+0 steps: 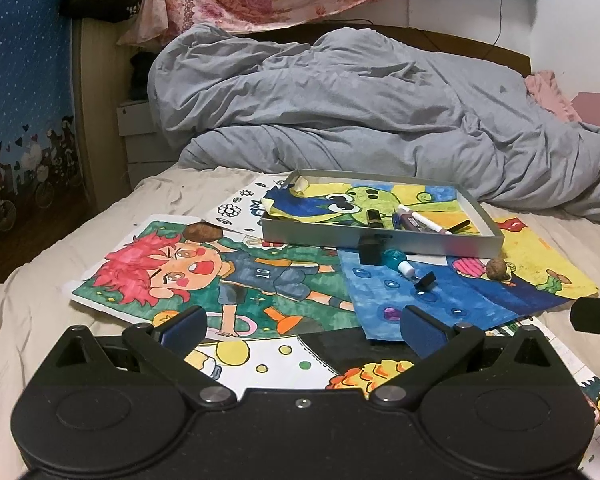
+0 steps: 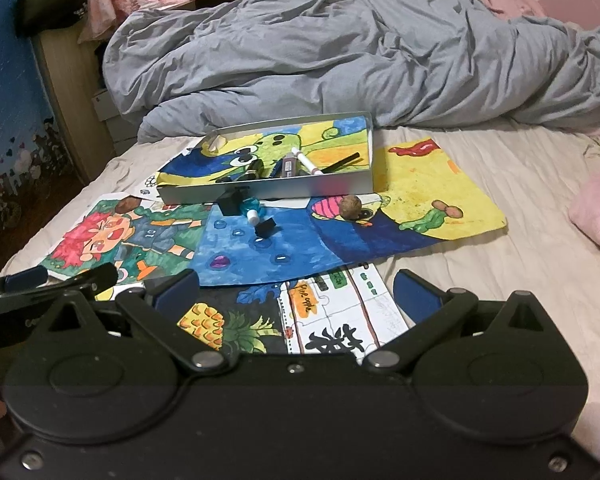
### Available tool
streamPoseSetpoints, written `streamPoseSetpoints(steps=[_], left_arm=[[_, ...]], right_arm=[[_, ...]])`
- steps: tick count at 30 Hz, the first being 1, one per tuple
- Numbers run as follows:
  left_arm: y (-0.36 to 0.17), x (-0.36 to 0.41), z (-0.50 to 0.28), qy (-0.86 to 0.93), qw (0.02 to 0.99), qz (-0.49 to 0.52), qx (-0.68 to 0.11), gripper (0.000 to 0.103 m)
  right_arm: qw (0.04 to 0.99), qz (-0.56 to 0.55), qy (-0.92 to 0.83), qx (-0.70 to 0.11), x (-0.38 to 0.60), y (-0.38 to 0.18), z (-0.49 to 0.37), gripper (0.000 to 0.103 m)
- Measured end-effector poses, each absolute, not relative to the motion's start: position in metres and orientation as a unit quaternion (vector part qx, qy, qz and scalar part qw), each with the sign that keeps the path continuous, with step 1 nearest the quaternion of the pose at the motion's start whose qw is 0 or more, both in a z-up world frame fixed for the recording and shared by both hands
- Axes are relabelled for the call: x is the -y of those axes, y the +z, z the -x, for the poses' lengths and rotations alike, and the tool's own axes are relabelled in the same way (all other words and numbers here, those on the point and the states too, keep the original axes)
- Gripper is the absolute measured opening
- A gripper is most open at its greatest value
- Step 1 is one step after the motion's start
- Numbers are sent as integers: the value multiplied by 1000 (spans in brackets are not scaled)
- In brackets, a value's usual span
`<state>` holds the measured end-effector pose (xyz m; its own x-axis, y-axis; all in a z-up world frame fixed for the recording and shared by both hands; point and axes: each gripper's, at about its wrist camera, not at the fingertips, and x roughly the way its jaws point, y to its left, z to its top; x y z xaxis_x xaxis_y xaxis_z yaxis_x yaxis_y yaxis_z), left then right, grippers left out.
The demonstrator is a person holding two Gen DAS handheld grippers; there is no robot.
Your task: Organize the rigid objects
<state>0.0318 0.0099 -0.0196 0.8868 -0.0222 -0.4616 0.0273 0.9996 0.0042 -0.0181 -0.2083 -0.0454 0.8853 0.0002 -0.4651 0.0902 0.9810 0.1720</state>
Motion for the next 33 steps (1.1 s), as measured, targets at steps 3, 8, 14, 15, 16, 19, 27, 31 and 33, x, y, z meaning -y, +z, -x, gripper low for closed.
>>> streamPoseSetpoints(steps=[3, 8, 14, 15, 16, 19, 27, 31, 33], left_arm=[[-20, -11, -33, -11, 971, -3, -239, 102], [-22, -13, -35, -8, 971, -2, -241, 102], [-23, -15, -36, -11, 971, 0, -240, 102], [-23, -14, -36, -10, 971, 0, -240, 102], [-22, -13, -35, -9, 971, 0, -240, 102], [-24, -13, -36, -7, 970, 0, -242, 102], [-27, -10, -38, -3, 969, -6, -248, 102], [-27, -10, -38, -2, 969, -7, -248, 102], [-27, -10, -38, -3, 969, -6, -248, 102]], right_arm=[[966, -98, -26, -238, 208, -46, 18, 103], [966, -95, -26, -241, 206, -48, 17, 103], [966, -76, -25, -244, 200, -50, 8, 103], [966, -72, -26, -246, 199, -50, 6, 103], [966, -69, -26, -246, 198, -50, 5, 103], [966, -65, -28, -248, 195, -51, 0, 103], [966, -66, -28, -249, 196, -52, -2, 103], [966, -64, -26, -250, 196, -52, -3, 103], [966, -63, -25, -250, 196, -53, -4, 103]])
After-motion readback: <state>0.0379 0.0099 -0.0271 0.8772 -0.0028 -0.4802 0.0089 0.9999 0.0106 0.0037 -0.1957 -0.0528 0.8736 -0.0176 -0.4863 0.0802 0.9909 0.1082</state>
